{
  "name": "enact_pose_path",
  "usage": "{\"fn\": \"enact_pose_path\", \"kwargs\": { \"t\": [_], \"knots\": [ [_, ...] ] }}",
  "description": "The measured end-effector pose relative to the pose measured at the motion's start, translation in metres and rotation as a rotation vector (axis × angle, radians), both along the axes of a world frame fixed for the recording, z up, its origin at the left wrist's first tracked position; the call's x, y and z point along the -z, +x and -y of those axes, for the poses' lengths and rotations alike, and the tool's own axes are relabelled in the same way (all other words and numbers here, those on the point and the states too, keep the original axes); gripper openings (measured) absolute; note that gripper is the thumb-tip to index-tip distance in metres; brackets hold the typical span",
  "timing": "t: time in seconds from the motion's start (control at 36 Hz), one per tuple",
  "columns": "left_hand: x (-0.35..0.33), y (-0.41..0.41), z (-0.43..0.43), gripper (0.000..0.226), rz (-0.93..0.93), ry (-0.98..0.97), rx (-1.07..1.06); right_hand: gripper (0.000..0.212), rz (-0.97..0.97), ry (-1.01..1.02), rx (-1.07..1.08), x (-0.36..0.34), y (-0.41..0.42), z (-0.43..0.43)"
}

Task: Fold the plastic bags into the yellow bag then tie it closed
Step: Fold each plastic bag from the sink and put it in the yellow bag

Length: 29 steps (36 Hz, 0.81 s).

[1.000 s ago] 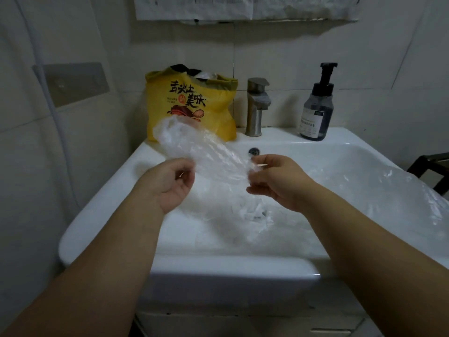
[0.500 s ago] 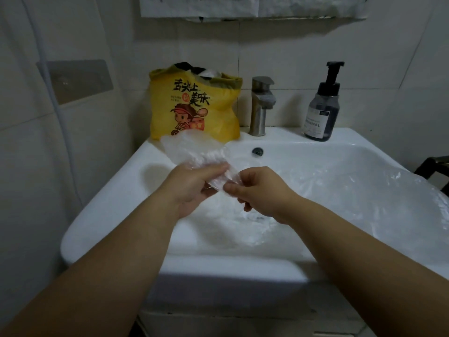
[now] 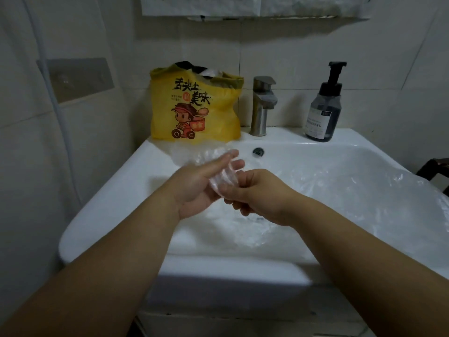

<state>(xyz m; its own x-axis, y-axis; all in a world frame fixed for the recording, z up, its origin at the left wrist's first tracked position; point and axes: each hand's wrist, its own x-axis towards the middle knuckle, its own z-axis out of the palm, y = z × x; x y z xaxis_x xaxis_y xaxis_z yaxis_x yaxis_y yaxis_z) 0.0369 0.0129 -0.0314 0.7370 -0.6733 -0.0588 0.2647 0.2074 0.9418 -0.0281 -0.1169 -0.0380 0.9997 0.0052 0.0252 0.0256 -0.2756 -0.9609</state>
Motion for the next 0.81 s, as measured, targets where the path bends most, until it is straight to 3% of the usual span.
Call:
{"fn": "enact_pose_path", "kwargs": {
  "t": [0.19,0.36,0.47,0.56,0.64,0.67,0.75,0.81],
  "knots": [
    [-0.008,0.018,-0.016,0.016,-0.073,-0.267,-0.326,0.021,-0.189,-0.163,-0.086,-0.001,-0.004,0.013],
    [-0.007,0.019,-0.025,0.033,-0.177,-0.252,-0.435,0.023,-0.259,-0.041,-0.127,-0.008,-0.007,0.02],
    [-0.007,0.018,-0.027,0.031,-0.235,-0.243,-0.322,0.02,-0.236,0.096,-0.095,-0.01,-0.008,0.021],
    [-0.004,0.02,-0.026,0.015,-0.244,-0.177,-0.381,0.016,-0.244,0.283,-0.139,-0.015,-0.008,0.019],
    [-0.001,0.027,-0.028,0.013,-0.308,-0.124,-0.447,0.027,-0.168,0.527,-0.089,-0.018,-0.006,0.017],
    [-0.001,0.028,-0.029,0.011,-0.338,-0.113,-0.45,0.039,-0.109,0.437,-0.032,-0.016,-0.005,0.019],
    [0.0,0.027,-0.029,0.019,-0.385,-0.062,-0.42,0.082,0.149,-0.255,0.047,-0.007,-0.007,0.018],
    [0.002,0.026,-0.026,0.026,-0.369,-0.001,-0.4,0.084,0.315,-0.456,-0.023,-0.004,-0.008,0.011]
  ]
}}
